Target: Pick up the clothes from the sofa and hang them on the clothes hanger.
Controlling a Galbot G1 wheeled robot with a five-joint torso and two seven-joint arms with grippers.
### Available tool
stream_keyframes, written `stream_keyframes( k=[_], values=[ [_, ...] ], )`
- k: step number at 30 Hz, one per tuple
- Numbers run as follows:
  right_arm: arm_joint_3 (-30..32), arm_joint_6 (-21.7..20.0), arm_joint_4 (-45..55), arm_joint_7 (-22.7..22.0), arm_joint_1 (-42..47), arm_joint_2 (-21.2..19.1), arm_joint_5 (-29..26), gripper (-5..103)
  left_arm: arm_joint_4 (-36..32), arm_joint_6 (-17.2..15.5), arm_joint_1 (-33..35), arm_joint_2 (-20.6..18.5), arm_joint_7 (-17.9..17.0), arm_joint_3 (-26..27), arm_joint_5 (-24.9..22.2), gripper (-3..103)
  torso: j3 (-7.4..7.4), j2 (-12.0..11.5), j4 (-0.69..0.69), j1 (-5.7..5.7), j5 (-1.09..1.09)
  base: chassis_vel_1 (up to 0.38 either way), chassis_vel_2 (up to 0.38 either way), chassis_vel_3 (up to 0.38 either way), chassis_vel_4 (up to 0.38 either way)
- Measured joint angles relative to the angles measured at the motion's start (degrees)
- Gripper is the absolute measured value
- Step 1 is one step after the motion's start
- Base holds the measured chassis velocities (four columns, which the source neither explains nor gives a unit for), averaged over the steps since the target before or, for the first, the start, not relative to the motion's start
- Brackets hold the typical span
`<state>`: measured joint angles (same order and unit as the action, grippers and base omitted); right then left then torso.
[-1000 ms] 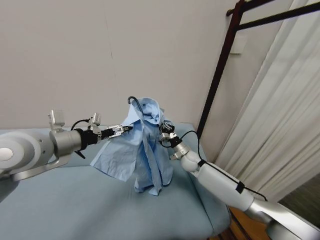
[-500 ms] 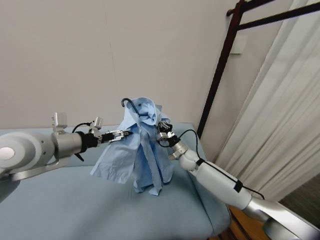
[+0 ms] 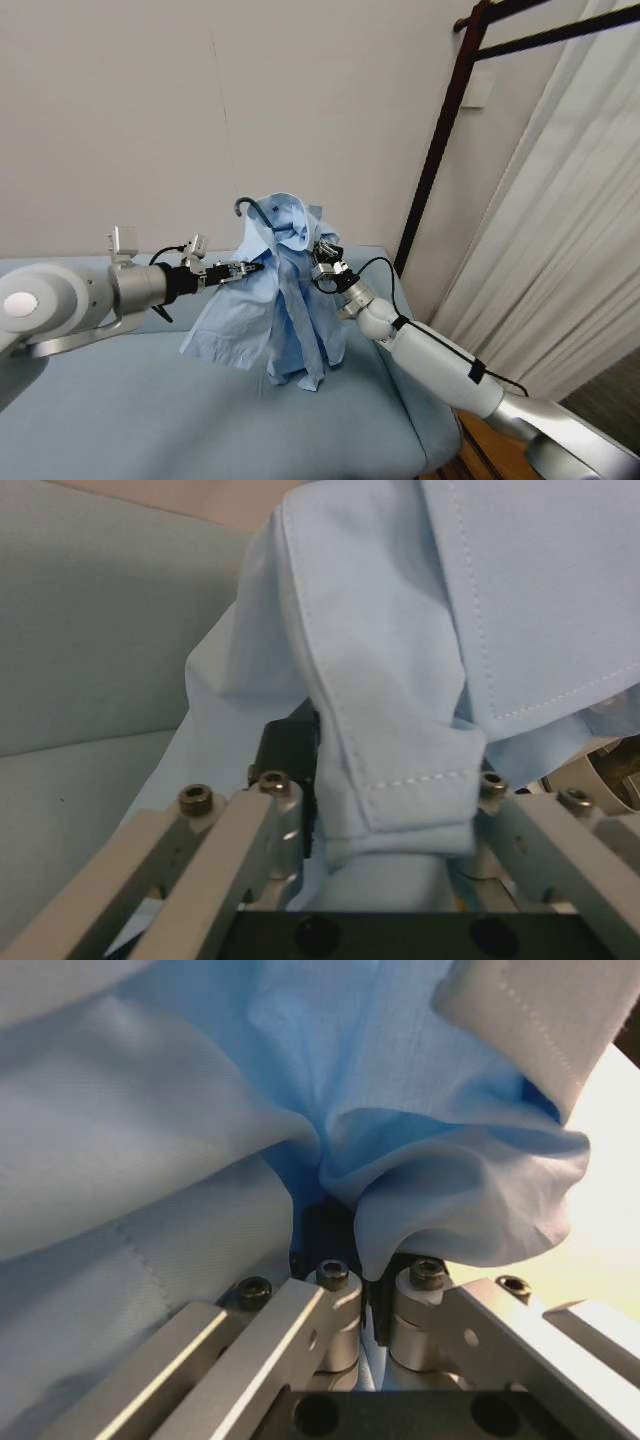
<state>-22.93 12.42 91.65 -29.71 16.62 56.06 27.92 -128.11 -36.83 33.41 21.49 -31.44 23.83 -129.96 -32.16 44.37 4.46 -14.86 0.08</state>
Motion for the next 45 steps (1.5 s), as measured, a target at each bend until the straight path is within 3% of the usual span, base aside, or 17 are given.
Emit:
stream_keyframes(
  k=[2,10,13,15,19,21,28,30,32,33,35,36,38,40,41,43,45],
  values=[
    [-0.1,0.0,0.0,-0.1,0.0,-0.1,-0.4,1,0.2,0.0,0.0,0.1,0.2,0.0,0.1,14,0.00,0.0,0.00,0.00,0.00,0.000,0.000,0.000,0.000],
    [-1.7,-1.9,1.6,-0.7,0.3,-0.9,-5.4,0,0.7,-0.2,-0.1,0.1,2.2,0.0,1.4,10,0.00,0.0,0.00,0.00,0.00,0.000,0.000,0.000,0.000],
    [-2.8,-4.6,3.8,-0.9,0.7,-2.4,-8.9,16,1.4,-0.3,-0.3,-0.4,3.4,-0.1,2.4,9,0.00,0.0,0.01,0.00,0.00,0.000,0.000,0.000,0.000],
    [-2.9,-4.8,4.1,-0.9,0.7,-2.7,-9.5,16,1.5,-0.3,-0.3,-0.5,4.0,-0.1,2.8,7,0.00,0.0,0.01,0.00,0.01,0.000,0.000,0.000,0.000],
    [-3.5,-5.2,5.2,-0.7,0.7,-4.6,-13.8,38,2.1,-0.4,-0.2,-0.5,6.0,-0.2,4.7,6,0.00,0.0,0.00,0.00,0.01,0.000,0.000,0.000,0.000],
    [-3.6,-5.3,5.4,-0.7,0.7,-5.0,-14.6,38,2.2,-0.4,0.0,-0.5,6.4,-0.2,5.0,6,0.00,0.0,0.00,0.00,0.01,0.000,0.000,0.000,0.000],
    [-3.1,-4.8,7.8,1.5,0.5,-9.2,-22.9,71,3.2,-0.9,1.2,-1.8,9.8,-0.1,9.0,6,0.00,0.0,0.00,0.00,0.00,0.000,0.000,0.000,0.000],
    [-3.0,-4.6,8.4,2.4,0.3,-10.0,-25.3,71,3.4,-1.0,1.7,-2.3,10.7,0.1,9.9,6,0.00,0.0,0.01,0.00,0.01,0.000,0.000,0.000,0.000],
    [-2.6,-4.6,11.4,8.0,-0.8,-12.8,-36.9,82,4.4,-1.2,3.6,-4.8,14.8,1.0,12.7,6,0.00,0.0,0.01,0.00,0.01,0.000,0.000,0.000,0.000],
    [-2.6,-4.6,11.4,8.0,-0.8,-12.8,-36.9,82,4.4,-1.2,3.6,-4.8,14.8,1.0,12.7,6,0.00,0.0,0.01,0.00,0.01,0.000,0.000,0.000,0.000],
    [-2.0,-5.4,13.4,12.9,-1.9,-14.6,-46.0,91,5.5,-1.3,4.8,-6.8,19.5,1.5,15.3,6,0.00,0.0,0.00,0.00,0.00,0.000,0.000,0.000,0.000],
    [-1.4,-5.9,14.3,19.6,-3.7,-16.2,-55.4,96,6.9,-1.3,5.8,-8.9,25.8,1.9,19.1,6,0.00,0.0,0.00,0.00,-0.01,0.000,0.000,0.000,0.000],
    [-0.4,-6.0,14.1,27.8,-5.6,-17.7,-64.2,99,8.7,-0.4,6.5,-10.6,32.2,2.0,23.7,6,0.00,0.0,-0.01,0.00,0.02,0.000,0.000,0.000,0.000],
    [-0.1,-6.1,13.8,31.0,-6.4,-18.2,-66.9,99,9.4,0.2,6.8,-11.0,34.4,2.0,25.5,6,0.00,0.0,-0.02,0.00,0.02,0.000,0.000,0.000,0.000],
    [0.5,-7.1,12.7,38.7,-8.4,-19.2,-72.9,100,11.4,2.7,7.8,-11.6,41.1,1.9,30.8,6,0.00,0.0,0.00,0.00,0.00,0.000,0.000,0.000,0.000],
    [1.4,-10.2,11.0,46.4,-11.3,-19.9,-80.0,100,14.0,5.7,9.1,-12.0,50.4,1.8,38.4,6,0.00,0.0,0.01,0.00,0.00,0.000,0.000,0.000,0.000],
    [1.7,-11.9,10.1,49.1,-12.8,-20.0,-82.8,100,14.9,6.6,9.5,-12.0,53.4,1.8,41.6,6,0.00,0.0,0.01,0.00,0.00,0.000,0.000,0.000,0.000]
  ],
)
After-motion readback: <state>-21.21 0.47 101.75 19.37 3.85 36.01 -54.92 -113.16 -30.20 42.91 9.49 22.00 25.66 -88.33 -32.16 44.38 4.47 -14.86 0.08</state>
